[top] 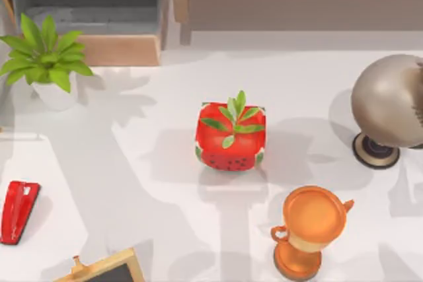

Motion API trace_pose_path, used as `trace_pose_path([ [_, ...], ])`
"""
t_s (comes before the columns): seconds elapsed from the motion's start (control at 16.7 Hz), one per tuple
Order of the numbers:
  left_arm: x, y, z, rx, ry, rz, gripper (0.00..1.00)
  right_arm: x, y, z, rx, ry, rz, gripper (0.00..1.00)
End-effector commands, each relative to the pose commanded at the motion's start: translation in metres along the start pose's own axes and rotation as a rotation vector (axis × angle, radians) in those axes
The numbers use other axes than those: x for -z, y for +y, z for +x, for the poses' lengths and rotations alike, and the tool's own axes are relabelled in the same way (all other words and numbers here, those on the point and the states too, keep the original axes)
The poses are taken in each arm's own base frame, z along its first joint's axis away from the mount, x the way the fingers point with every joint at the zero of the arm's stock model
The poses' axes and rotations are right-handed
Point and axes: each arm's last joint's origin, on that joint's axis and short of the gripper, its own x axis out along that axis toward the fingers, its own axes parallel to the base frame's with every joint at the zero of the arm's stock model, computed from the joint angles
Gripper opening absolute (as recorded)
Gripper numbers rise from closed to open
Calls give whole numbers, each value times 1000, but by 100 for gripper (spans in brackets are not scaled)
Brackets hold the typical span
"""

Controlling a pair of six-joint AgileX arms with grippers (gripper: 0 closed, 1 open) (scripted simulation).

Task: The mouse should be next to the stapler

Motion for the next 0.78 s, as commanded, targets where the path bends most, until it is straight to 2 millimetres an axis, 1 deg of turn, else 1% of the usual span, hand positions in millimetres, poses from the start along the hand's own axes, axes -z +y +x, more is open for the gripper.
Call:
trace_pose_path([
  [0.06,0,0,0,0,0,0,0,0,0,0,0,0,0,100],
  [0.18,0,2,-13,-8,-26,-1,0,0,0,0,0,0,0,100],
  [0.3,2,3,-38,-24,-68,7,0,0,0,0,0,0,0,100],
  [0.42,8,-1,-67,-46,-117,35,0,0,0,0,0,0,0,100],
  [0.54,18,-14,-97,-66,-162,84,0,0,0,0,0,0,0,100],
  [0.66,33,-36,-123,-80,-201,149,0,0,0,0,0,0,0,100],
  [0.78,53,-61,-143,-85,-232,220,0,0,0,0,0,0,0,100],
])
